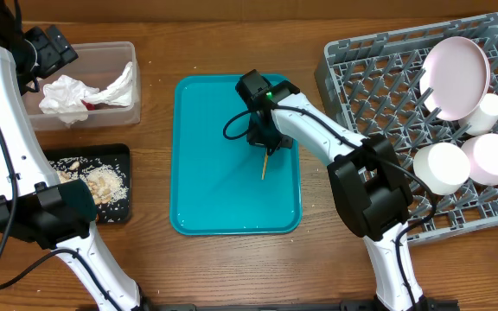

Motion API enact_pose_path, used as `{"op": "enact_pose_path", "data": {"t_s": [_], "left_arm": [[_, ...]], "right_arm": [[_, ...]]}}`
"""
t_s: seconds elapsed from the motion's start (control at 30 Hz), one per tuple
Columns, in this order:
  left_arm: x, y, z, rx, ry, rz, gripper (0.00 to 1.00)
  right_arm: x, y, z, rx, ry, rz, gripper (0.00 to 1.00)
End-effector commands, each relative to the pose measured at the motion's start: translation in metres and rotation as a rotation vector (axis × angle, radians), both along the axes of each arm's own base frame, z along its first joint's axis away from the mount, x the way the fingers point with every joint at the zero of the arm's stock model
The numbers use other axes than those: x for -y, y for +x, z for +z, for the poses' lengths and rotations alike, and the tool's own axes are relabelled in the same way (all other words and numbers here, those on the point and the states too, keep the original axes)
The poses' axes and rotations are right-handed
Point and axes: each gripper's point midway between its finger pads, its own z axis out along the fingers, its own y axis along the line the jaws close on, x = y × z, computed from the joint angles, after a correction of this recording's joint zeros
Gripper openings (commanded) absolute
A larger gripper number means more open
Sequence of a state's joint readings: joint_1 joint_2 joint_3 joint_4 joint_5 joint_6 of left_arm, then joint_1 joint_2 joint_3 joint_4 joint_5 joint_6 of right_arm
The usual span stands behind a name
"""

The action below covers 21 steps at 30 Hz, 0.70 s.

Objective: Sort waste into correct bins and load items into the dishwasher rack
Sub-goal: 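Close the right gripper on the skewer and lift it, then carry the skewer right and drop it into the dish rack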

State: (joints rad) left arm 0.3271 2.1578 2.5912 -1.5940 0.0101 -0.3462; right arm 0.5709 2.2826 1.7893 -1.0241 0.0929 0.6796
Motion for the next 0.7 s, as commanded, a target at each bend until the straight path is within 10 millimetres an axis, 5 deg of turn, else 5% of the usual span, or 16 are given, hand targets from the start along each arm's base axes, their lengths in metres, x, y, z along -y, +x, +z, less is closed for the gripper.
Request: {"op": "enact_pose_path", "data": {"t_s": [0.0,0.17,0.4,0.57,0.67], "left_arm": [[0.003,-0.006,0.015,0.029,0.013,0.013,1.0],[0.003,-0.006,0.015,0.029,0.013,0.013,1.0],[0.003,-0.006,0.015,0.029,0.013,0.013,1.0],[0.003,-0.006,0.015,0.029,0.013,0.013,1.0],[0.003,-0.006,0.015,0.029,0.013,0.013,1.0]], "right_arm": [[0.006,-0.011,-0.017,-0.059,-0.02,0.013,0.04],[0.002,-0.008,0.004,-0.068,0.006,0.052,0.04],[-0.014,0.004,0.074,0.026,0.139,0.206,0.04],[0.025,0.013,0.124,0.088,0.118,0.29,0.04],[0.087,0.031,0.154,0.157,0.054,0.208,0.04]]}}
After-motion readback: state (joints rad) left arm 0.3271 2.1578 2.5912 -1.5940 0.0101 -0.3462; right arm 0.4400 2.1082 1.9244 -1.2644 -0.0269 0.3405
